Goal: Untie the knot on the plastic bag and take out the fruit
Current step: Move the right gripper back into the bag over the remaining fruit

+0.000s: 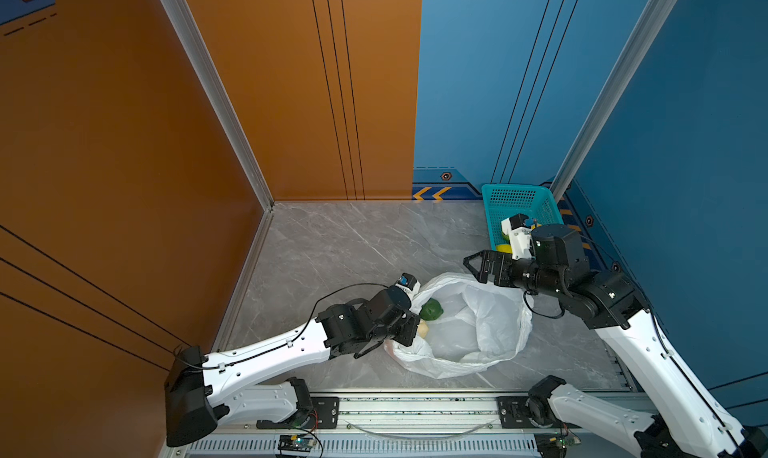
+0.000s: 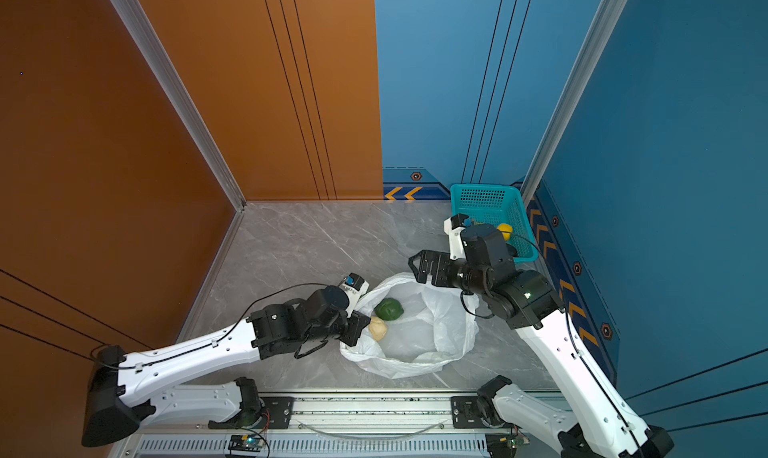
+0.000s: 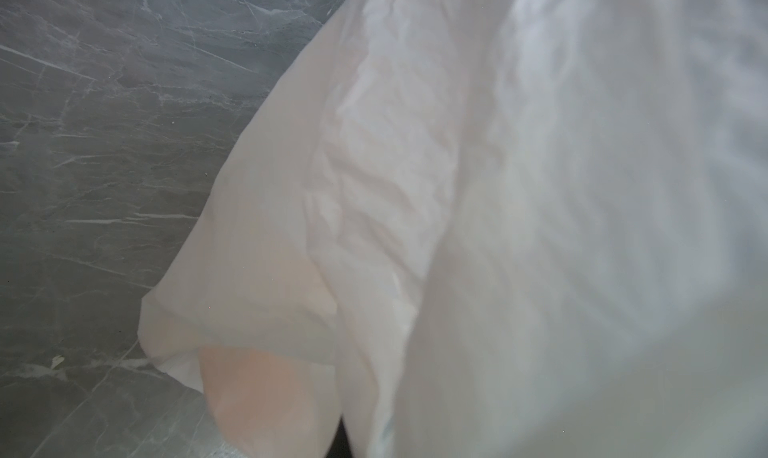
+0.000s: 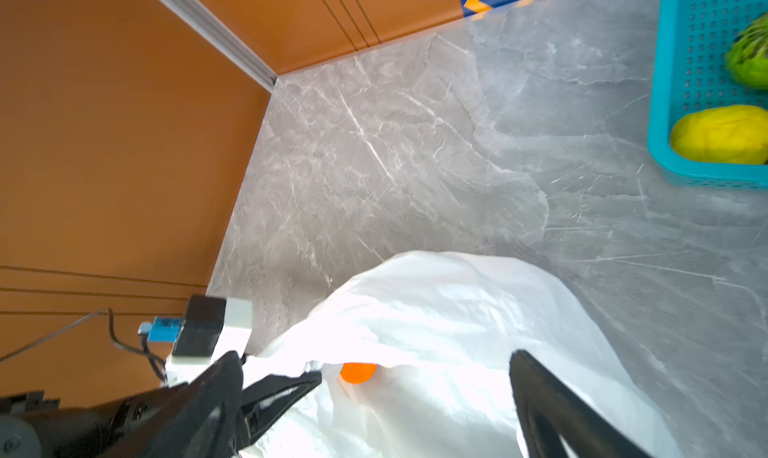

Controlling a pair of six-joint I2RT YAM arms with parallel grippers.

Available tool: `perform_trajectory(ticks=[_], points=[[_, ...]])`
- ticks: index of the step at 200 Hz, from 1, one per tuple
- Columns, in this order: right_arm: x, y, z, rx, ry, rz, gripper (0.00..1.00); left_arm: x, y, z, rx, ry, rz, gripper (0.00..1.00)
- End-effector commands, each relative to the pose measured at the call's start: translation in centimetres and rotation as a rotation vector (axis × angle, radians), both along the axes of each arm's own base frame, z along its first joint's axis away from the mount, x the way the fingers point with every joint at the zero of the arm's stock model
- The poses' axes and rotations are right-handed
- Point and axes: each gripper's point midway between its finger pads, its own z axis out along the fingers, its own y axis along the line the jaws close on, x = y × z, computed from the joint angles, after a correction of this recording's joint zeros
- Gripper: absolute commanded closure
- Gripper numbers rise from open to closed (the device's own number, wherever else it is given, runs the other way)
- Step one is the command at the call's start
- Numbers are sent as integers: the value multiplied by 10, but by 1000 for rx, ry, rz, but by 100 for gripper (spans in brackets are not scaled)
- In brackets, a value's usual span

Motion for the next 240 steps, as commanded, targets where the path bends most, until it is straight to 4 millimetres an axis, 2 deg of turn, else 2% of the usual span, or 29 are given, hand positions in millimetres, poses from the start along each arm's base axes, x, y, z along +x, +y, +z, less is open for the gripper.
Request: perform_trajectory(ticks=[1,32,62,90,139,162,205,240], points=[[-16,0,-27,-68,73,-26,0,1,4,-1,18,-8,14,100],[-34,20,-49,-123,83,28,0,1,4,-2,21,-5,12,100],[-42,34,-82,-177,92,46,3,0,6,-2,23,-1,16,100],[-47,44,-118,-227,86,31,6,0,10,0,27,-3,24,100],[-48,63,-163,-207,81,-12,12,-1,10,-2,34,3,21,100],[-48,61,-182,-205,106,-50,13,0,9,1,31,-2,22,100],[-41,50,-205,-161,186,-110,15,1,8,0,29,8,18,100],[-29,47,-216,-108,247,-164,22,-1,5,-4,37,22,1,100]])
